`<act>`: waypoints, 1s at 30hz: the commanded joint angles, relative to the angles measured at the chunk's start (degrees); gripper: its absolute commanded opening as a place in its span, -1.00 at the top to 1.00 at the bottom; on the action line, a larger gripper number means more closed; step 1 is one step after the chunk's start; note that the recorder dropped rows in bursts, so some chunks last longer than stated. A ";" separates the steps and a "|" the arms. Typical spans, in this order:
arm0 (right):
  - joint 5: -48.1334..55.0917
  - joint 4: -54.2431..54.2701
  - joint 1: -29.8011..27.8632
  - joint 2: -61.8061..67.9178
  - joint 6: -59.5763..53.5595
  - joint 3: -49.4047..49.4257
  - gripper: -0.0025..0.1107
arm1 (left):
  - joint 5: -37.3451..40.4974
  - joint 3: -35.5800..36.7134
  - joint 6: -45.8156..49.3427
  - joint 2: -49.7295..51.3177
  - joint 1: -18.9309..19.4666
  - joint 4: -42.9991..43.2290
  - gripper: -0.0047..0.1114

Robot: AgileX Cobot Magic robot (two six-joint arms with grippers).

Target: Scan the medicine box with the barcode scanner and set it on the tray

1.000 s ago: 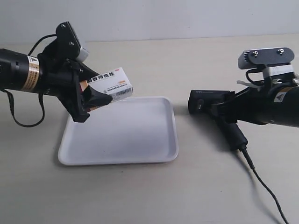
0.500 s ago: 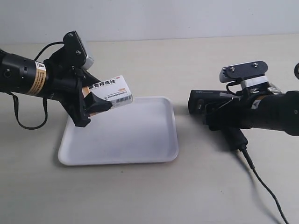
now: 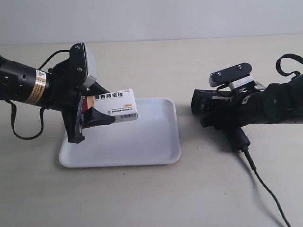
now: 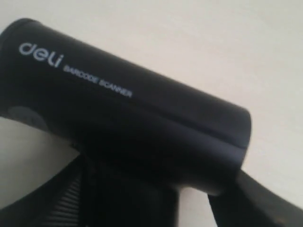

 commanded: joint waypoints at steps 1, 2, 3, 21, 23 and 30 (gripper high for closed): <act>1.31 0.46 -1.24 -0.82 -1.60 -0.48 0.46 | -1.05 0.62 3.07 0.01 -0.28 -0.28 0.92; 1.85 0.46 -1.24 -1.49 -1.97 -0.48 0.58 | -1.24 0.62 3.07 0.01 -0.28 -0.28 0.92; 3.01 0.46 -1.24 -2.43 -2.19 -0.48 0.69 | -1.37 0.62 3.07 0.01 -0.28 -0.28 0.92; 17.22 -5.89 -1.10 -17.78 -10.01 1.24 0.96 | -12.40 0.62 5.59 0.01 5.02 -0.28 0.92; 16.15 -6.32 -1.10 -17.78 -10.11 1.24 0.96 | -12.38 0.62 5.59 0.01 5.50 -0.28 0.92; 13.72 -7.90 -1.10 -17.78 -8.98 1.24 0.96 | -11.92 1.11 6.03 2.71 5.66 -1.19 0.92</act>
